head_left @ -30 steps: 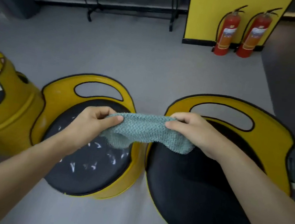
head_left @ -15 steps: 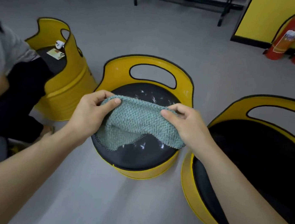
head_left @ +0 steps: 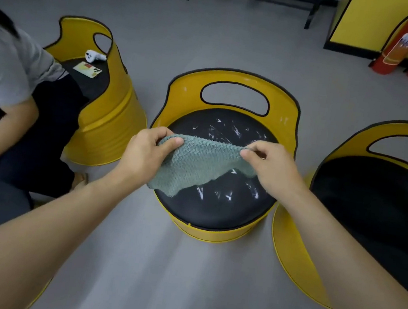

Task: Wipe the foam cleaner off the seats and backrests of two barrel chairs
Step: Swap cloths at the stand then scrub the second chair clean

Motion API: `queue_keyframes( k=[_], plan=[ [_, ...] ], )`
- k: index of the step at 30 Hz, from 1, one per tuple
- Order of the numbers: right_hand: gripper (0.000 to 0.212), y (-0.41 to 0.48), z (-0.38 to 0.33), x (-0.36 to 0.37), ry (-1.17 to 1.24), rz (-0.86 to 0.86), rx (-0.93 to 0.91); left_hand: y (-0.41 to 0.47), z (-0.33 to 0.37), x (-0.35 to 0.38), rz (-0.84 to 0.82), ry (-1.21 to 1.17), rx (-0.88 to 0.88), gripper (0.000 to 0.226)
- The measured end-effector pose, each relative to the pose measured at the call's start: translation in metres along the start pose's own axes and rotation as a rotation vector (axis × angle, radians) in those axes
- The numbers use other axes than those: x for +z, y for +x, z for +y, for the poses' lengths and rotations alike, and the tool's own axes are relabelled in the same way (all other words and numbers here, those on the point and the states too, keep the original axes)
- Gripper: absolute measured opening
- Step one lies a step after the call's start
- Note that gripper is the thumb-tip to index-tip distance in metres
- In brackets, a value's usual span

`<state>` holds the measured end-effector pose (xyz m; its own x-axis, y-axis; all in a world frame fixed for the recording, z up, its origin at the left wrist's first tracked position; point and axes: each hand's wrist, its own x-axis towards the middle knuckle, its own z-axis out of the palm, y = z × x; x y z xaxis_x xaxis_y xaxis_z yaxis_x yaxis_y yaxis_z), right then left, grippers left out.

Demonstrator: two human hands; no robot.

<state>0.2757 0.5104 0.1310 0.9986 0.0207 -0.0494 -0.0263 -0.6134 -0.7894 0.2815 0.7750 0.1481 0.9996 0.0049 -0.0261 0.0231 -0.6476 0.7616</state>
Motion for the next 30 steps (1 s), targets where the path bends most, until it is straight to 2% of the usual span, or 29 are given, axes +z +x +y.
queue_keyframes(
  k=[6, 9, 12, 18, 25, 30],
  plan=[
    [0.035, 0.013, 0.032, 0.017, -0.035, -0.064, -0.016, 0.018, -0.044, 0.021, -0.115, -0.032, -0.051, 0.035],
    [0.038, 0.024, 0.056, 0.03, 0.078, -0.088, 0.011, 0.035, -0.064, 0.033, -0.221, -0.089, -0.09, 0.024],
    [0.034, 0.036, 0.077, 0.047, 0.197, -0.139, 0.08, 0.053, -0.081, 0.045, -0.31, -0.134, -0.13, 0.01],
    [0.01, 0.042, 0.109, 0.077, 0.244, -0.322, 0.196, 0.071, -0.126, 0.058, -0.315, -0.11, -0.183, 0.012],
    [0.009, 0.06, 0.115, 0.096, 0.236, -0.235, 0.258, 0.095, -0.16, 0.068, -0.382, -0.158, -0.191, 0.013],
    [0.007, 0.064, 0.102, 0.097, 0.27, -0.159, 0.183, 0.127, -0.16, 0.068, -0.435, -0.199, -0.011, 0.01]
  ],
)
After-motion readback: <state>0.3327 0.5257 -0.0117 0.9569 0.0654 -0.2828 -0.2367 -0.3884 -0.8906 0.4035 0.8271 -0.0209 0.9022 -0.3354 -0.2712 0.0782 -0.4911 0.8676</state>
